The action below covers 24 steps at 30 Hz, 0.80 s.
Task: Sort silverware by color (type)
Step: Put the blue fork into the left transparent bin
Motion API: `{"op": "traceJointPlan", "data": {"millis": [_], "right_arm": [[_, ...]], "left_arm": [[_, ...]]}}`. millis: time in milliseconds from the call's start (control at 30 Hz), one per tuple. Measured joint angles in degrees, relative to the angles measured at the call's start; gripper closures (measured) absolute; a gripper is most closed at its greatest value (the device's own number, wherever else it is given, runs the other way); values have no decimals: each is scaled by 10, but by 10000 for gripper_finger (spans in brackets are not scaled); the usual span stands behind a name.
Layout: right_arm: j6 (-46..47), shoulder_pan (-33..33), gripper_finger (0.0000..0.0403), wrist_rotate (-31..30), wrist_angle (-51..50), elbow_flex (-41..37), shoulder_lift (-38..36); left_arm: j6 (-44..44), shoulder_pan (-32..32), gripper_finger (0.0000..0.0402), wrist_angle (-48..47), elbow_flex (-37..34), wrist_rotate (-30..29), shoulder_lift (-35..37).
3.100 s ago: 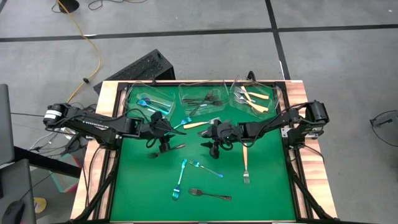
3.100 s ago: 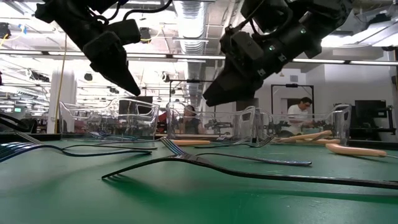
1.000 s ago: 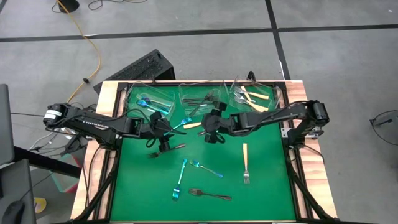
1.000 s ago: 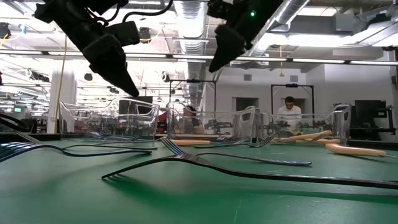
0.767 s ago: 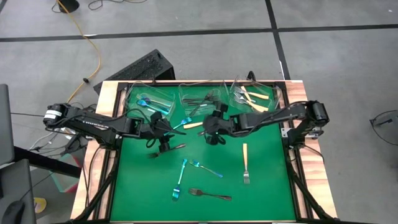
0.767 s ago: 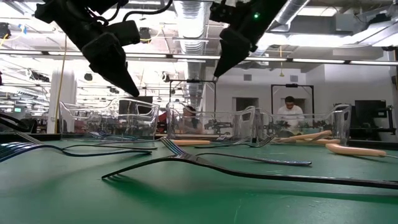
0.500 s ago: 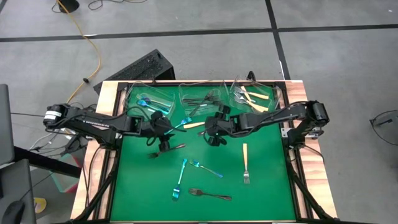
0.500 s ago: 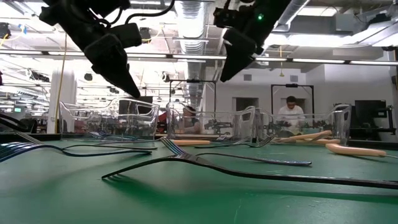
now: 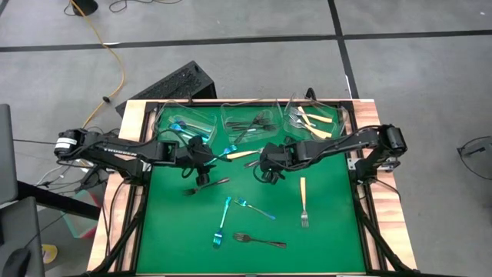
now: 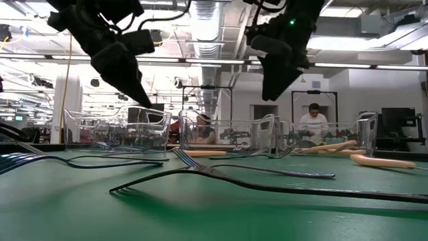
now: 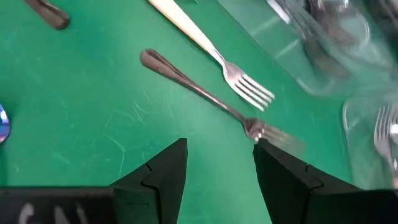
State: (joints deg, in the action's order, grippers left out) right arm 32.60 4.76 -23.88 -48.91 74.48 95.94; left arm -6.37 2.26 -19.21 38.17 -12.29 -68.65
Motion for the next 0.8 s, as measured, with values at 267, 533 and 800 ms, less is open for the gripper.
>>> {"op": "traceJointPlan", "data": {"millis": [267,533,800], "right_arm": [[95,23,198,0,-35,-1,0],[169,62,198,0,-90,-2,0],[209,112,198,0,-103,-9,0]], "left_arm": [[-7,0,257,35,0,-34,-103],[-4,0,257,16,25,-35,-120],[-4,17,257,24,30,7,-126]]}}
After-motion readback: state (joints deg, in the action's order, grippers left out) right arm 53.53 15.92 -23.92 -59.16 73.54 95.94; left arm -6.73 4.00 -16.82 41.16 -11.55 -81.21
